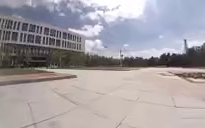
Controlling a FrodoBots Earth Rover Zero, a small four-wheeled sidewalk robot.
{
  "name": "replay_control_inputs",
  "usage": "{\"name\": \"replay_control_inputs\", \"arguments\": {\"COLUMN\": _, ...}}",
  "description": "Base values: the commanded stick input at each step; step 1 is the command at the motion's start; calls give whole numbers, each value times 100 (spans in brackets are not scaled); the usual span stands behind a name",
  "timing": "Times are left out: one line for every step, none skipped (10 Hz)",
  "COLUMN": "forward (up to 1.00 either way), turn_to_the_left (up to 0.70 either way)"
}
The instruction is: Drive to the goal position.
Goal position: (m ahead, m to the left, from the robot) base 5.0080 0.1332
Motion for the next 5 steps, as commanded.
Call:
{"name": "replay_control_inputs", "arguments": {"forward": 70, "turn_to_the_left": 0}}
{"name": "replay_control_inputs", "arguments": {"forward": 70, "turn_to_the_left": 0}}
{"name": "replay_control_inputs", "arguments": {"forward": 70, "turn_to_the_left": 0}}
{"name": "replay_control_inputs", "arguments": {"forward": 70, "turn_to_the_left": 0}}
{"name": "replay_control_inputs", "arguments": {"forward": 70, "turn_to_the_left": 0}}
